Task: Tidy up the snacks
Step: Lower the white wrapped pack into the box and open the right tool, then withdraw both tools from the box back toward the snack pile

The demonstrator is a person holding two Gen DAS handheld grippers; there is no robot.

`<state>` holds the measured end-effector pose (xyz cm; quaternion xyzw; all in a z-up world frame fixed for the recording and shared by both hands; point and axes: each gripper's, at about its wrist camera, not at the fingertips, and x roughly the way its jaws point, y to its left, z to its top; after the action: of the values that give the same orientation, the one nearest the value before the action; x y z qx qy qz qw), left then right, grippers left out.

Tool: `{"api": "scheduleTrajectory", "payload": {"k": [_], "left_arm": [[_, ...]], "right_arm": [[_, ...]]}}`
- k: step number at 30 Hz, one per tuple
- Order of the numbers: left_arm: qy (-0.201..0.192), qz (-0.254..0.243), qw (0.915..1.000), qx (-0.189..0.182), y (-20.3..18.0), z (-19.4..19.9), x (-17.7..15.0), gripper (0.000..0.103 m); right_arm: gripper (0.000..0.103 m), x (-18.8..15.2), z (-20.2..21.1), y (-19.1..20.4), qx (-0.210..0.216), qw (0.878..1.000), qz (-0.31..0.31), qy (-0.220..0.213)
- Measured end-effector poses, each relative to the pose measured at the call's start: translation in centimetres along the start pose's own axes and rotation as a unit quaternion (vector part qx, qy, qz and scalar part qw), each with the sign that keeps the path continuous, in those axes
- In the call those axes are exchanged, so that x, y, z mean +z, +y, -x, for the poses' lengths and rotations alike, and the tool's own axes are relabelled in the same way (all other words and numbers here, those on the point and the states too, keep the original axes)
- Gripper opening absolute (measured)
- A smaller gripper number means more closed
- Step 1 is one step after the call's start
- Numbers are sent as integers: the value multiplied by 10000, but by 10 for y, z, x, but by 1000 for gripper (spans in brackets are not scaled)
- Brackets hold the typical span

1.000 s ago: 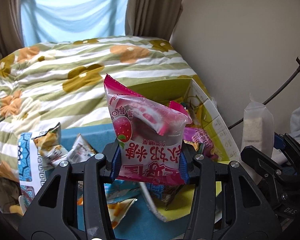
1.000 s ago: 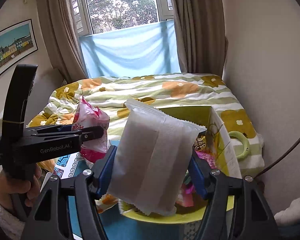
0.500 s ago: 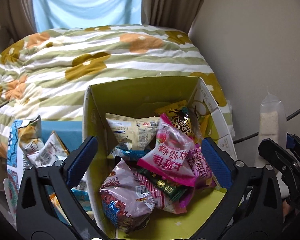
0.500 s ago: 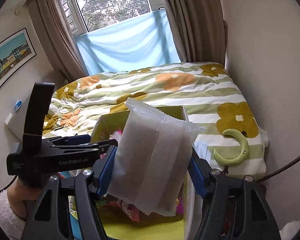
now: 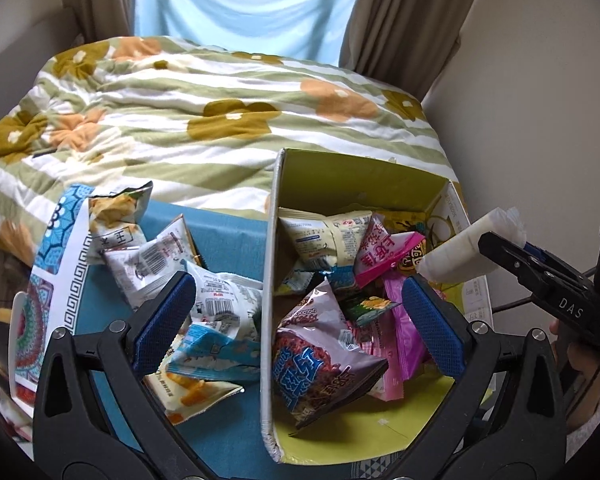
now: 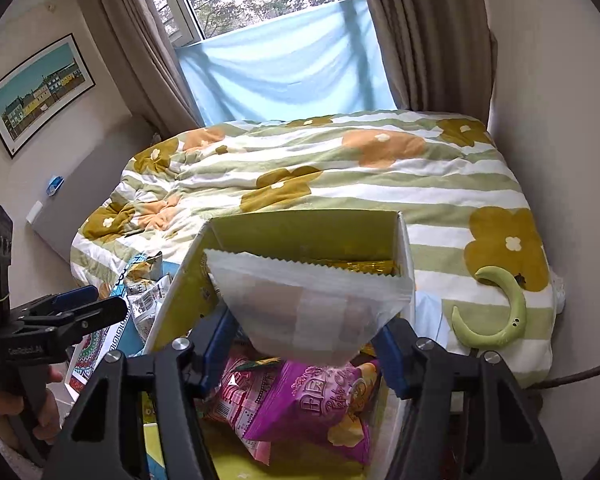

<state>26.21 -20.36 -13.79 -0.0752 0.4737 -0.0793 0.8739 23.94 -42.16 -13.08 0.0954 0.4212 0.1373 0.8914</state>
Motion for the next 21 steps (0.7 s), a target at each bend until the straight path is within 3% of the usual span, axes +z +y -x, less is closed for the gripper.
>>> {"api": "scheduleTrajectory", "payload": {"k": [12,13,15,16,18,21], "left_arm": [[-43,35,9999,87,9,7,-7,102],[-46,30,9999,104,10,8,-9,102],[-59,10,9999,160,13,11,-13,102],[-73,-1,9998,198,15,12,-17,102],[-60,-4,9997,250,20,15,-26,102],[4,20,9996,266,26,17,-39,102]], "right_arm": [[59,7,-25,22,240,9986,142,447],[63,7,-28,22,265,9984,159,463],[79,2,-26,19,353,9990,37,280],[92,-1,-20,17,430,9990,-72,120],[95,-8,-10,14,520,9983,-246,-125],[95,-21,-4,13,454,9984,-308,-135]]}}
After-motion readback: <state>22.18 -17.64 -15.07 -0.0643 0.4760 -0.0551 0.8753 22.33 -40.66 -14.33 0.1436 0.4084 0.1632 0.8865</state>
